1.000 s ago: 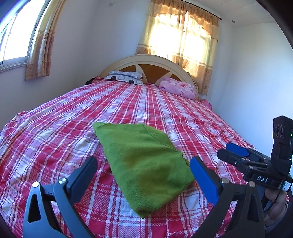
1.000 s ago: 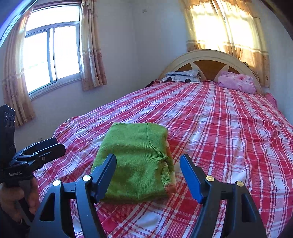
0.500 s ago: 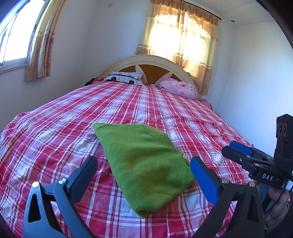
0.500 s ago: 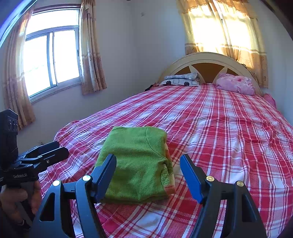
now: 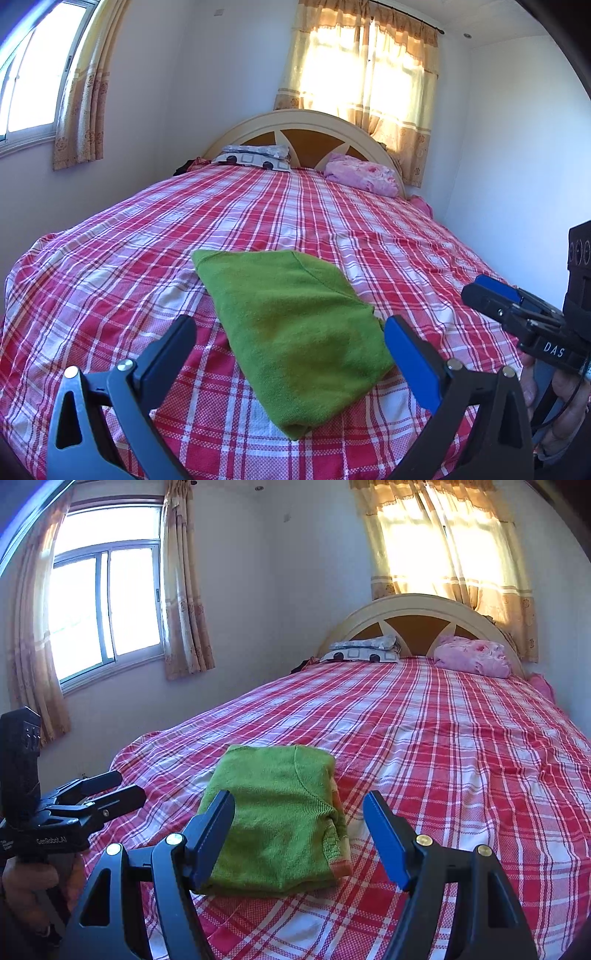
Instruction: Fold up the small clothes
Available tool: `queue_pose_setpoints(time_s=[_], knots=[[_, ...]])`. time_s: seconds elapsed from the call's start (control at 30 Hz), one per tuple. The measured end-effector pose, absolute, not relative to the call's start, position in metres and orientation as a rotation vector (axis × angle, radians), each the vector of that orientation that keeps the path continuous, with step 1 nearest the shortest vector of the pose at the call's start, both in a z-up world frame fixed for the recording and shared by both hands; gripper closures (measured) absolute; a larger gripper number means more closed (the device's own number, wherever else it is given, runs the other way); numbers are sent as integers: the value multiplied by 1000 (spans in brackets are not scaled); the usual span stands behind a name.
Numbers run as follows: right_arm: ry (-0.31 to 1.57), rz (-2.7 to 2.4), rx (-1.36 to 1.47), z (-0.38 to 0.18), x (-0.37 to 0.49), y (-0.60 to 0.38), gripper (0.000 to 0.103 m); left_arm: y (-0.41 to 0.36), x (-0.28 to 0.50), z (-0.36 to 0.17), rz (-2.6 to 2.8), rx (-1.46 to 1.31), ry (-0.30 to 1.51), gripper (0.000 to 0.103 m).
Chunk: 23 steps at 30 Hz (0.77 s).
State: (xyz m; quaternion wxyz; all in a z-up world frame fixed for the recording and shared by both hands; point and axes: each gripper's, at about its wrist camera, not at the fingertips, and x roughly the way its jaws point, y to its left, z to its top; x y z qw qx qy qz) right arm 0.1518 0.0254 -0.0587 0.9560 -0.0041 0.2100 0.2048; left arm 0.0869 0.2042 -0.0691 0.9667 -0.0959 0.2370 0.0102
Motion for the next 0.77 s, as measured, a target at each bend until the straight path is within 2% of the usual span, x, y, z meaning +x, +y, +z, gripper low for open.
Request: queue_pose_setpoints(time_s=[0.77], knots=[[438,442,-26,-64,149,31,30,211,83,-67,148,-162,431,0]])
